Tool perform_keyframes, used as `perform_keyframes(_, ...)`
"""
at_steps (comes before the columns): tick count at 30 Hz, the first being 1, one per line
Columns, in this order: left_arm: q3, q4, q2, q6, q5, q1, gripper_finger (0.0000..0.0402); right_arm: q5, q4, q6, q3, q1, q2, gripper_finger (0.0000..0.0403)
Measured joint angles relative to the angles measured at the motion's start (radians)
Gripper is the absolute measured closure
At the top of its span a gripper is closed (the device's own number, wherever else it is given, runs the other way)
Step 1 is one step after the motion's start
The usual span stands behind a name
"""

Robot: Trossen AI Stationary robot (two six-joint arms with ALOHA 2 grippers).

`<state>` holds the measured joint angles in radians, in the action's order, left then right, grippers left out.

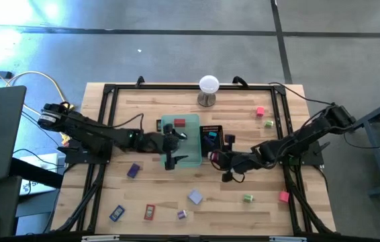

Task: Pick & Place Office items
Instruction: Put the pink and white charger adapter into the blue bin

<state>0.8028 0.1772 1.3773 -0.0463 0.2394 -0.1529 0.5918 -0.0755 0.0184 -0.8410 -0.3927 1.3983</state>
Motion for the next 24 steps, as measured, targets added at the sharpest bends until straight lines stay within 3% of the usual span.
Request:
perform_keyframes(3, 0.0, 0.041, 0.0, -0.082, -0.116, 0.043, 0.005, 0.06, 0.042, 0.064, 0.0, 0.004, 0.0, 0.0282)
perform_keyframes(8, 0.0, 0.095, 0.0, -0.211, -0.208, 0.087, 0.005, 0.192, 0.058, 0.117, 0.0, 0.009, 0.021, 0.0267)
perform_keyframes(13, 0.0, 0.146, 0.0, -0.34, -0.172, 0.107, 0.005, 0.286, 0.09, 0.18, 0.0, 0.009, 0.085, 0.0279)
perform_keyframes(24, 0.001, 0.257, 0.02, -0.347, -0.13, 0.109, 0.005, 0.538, 0.473, 0.528, 0.0, 0.01, 0.224, 0.0265)
